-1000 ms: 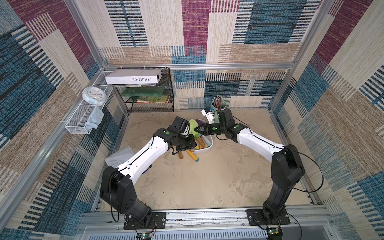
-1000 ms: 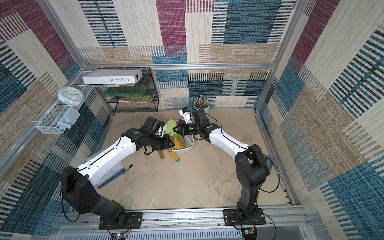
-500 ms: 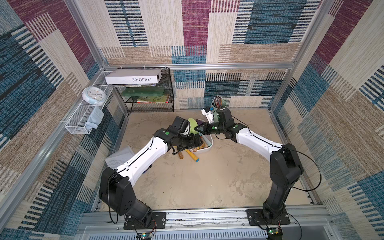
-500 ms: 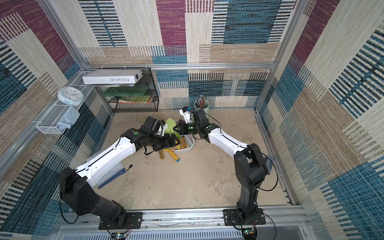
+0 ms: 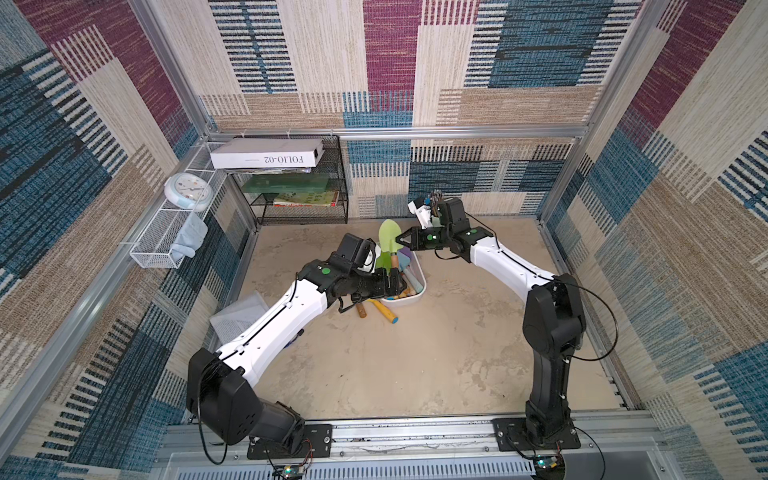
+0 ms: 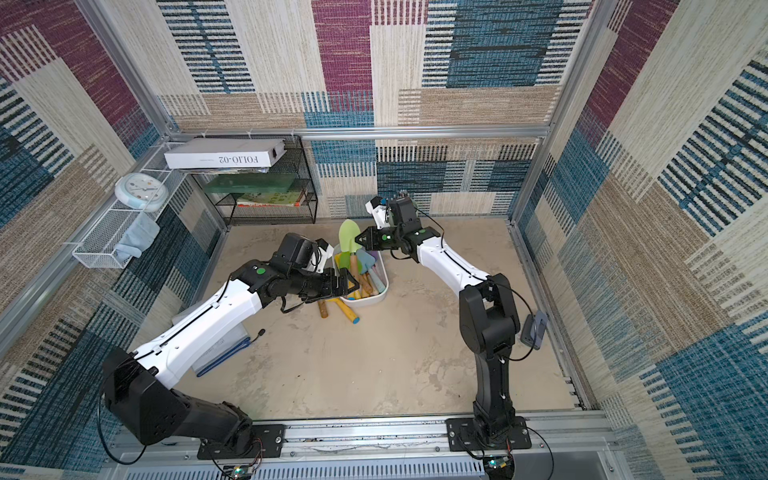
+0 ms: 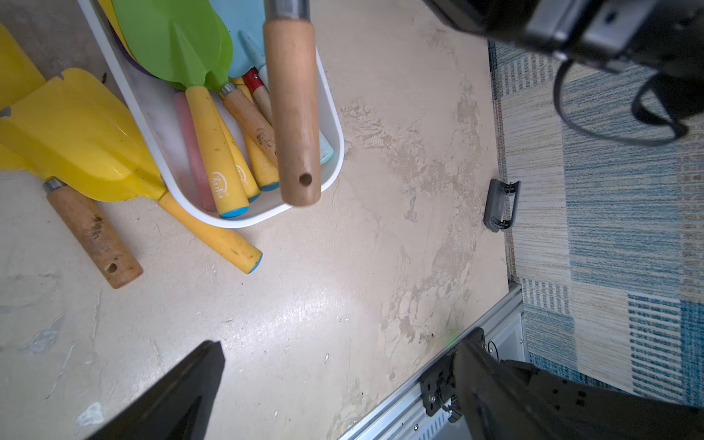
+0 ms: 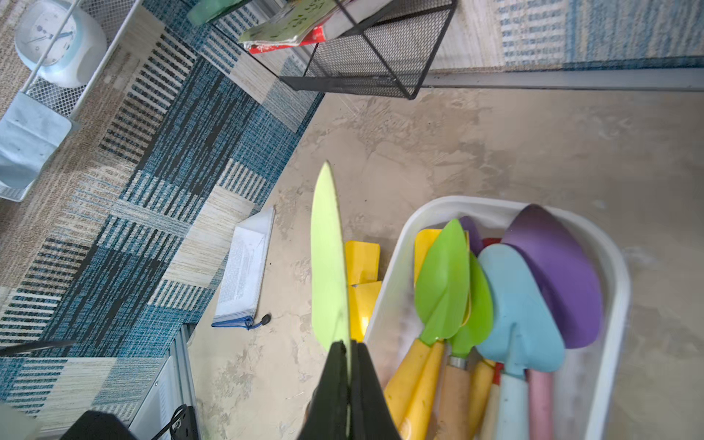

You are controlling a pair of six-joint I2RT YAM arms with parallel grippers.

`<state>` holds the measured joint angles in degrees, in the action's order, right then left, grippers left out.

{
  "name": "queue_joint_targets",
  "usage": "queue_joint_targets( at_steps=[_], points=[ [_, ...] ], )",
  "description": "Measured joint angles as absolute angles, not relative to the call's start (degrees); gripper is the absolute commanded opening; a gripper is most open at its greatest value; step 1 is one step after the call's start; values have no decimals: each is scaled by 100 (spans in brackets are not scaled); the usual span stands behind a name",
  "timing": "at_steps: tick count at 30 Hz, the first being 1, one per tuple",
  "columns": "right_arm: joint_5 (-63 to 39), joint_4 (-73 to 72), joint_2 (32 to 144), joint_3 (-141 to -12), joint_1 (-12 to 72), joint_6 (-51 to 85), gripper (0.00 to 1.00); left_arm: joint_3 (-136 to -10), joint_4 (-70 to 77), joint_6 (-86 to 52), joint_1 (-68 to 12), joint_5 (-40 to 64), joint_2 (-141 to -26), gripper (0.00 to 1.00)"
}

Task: Put the shovel into the storage box
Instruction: Place the shovel in the storage box.

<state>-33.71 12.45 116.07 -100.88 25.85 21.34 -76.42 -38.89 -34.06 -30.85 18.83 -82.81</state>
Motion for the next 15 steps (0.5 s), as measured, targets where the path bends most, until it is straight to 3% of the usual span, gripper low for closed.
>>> queue_joint_targets(
  at_steps=[7, 15],
  points=[
    [-3833, 2191, 12492, -11201, 2309, 1358, 0, -7452, -3892, -3271, -3085, 1905, -7985, 99],
    [-4150, 2757, 13126, -11636, 2119, 913, 0, -7223, -3911, -3214, -3085, 1896, -7767, 99]
  ],
)
